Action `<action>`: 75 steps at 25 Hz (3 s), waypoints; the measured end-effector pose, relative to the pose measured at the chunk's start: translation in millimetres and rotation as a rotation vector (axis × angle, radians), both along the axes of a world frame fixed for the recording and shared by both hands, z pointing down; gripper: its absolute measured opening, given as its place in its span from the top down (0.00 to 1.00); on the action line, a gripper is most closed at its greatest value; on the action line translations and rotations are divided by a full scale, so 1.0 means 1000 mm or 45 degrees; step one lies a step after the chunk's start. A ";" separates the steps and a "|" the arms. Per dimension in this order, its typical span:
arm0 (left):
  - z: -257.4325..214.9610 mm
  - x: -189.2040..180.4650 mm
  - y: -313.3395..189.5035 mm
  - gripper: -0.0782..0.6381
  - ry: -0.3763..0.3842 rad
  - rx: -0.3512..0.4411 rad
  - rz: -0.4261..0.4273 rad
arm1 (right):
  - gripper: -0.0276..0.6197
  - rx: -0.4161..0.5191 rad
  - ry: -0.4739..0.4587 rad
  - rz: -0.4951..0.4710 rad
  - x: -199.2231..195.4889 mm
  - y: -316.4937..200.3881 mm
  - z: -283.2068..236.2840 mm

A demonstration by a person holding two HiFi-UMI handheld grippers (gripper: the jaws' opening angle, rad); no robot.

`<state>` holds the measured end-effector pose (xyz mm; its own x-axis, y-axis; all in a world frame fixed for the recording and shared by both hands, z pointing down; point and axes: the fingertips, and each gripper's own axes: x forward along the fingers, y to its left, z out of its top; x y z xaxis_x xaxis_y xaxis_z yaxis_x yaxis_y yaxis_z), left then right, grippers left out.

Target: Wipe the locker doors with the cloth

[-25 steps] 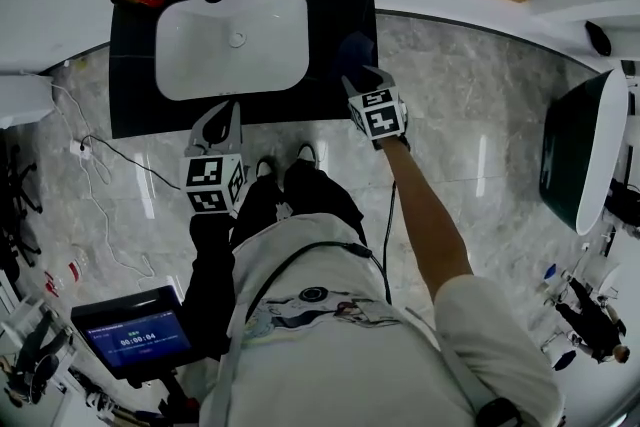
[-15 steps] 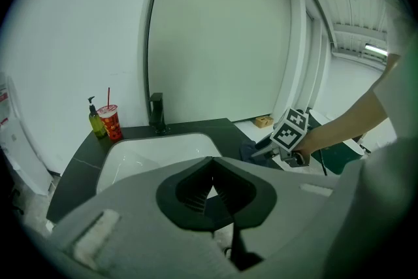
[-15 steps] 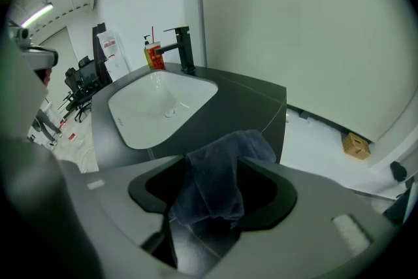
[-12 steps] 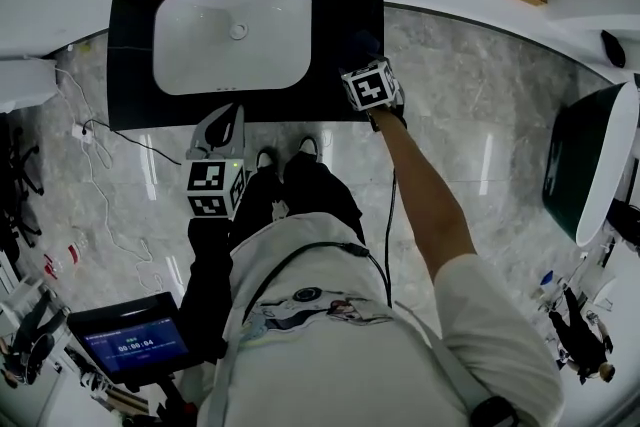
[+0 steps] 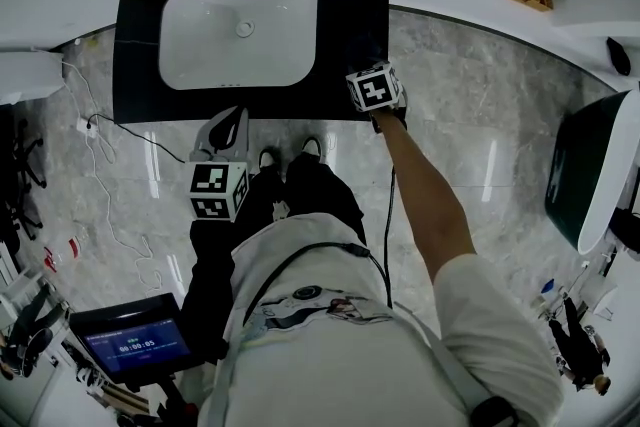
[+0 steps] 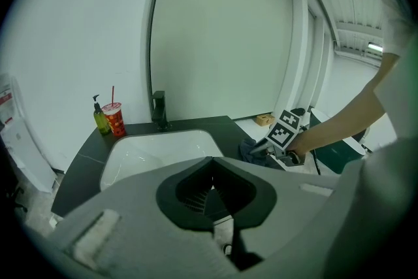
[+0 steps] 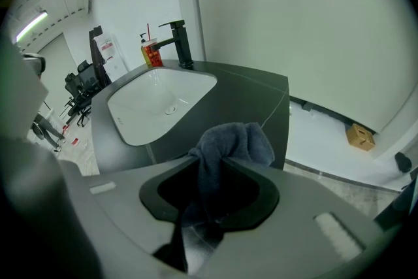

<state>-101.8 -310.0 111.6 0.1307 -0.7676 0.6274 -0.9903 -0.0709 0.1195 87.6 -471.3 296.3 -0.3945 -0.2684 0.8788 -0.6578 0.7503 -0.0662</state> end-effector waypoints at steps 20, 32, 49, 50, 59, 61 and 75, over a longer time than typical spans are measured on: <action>-0.025 0.025 0.022 0.89 -0.036 0.073 0.067 | 0.80 0.281 -0.296 0.079 0.016 0.050 -0.108; -0.037 0.011 0.049 0.89 -0.054 0.143 0.063 | 0.80 0.396 -0.409 0.096 0.006 0.094 -0.159; -0.062 -0.078 0.233 0.89 0.010 0.273 -0.079 | 0.80 0.599 -0.498 0.081 -0.049 0.256 -0.241; -0.060 -0.079 0.239 0.89 0.016 0.279 -0.071 | 0.80 0.608 -0.496 0.077 -0.050 0.263 -0.242; -0.034 -0.056 0.267 0.89 0.065 0.269 -0.071 | 0.80 0.750 -0.481 -0.006 -0.016 0.297 -0.261; -0.022 -0.047 0.263 0.89 0.077 0.265 -0.080 | 0.80 0.781 -0.477 -0.031 -0.002 0.293 -0.256; 0.140 -0.002 0.220 0.89 0.068 0.453 -0.158 | 0.80 1.041 -0.552 -0.112 0.047 0.260 -0.118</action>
<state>-103.7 -89.6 251.8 0.0488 -0.9483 0.3135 -0.9870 0.0024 0.1609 134.1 -211.7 178.0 -0.6926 -0.6928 0.2008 -0.6379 0.7182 0.2780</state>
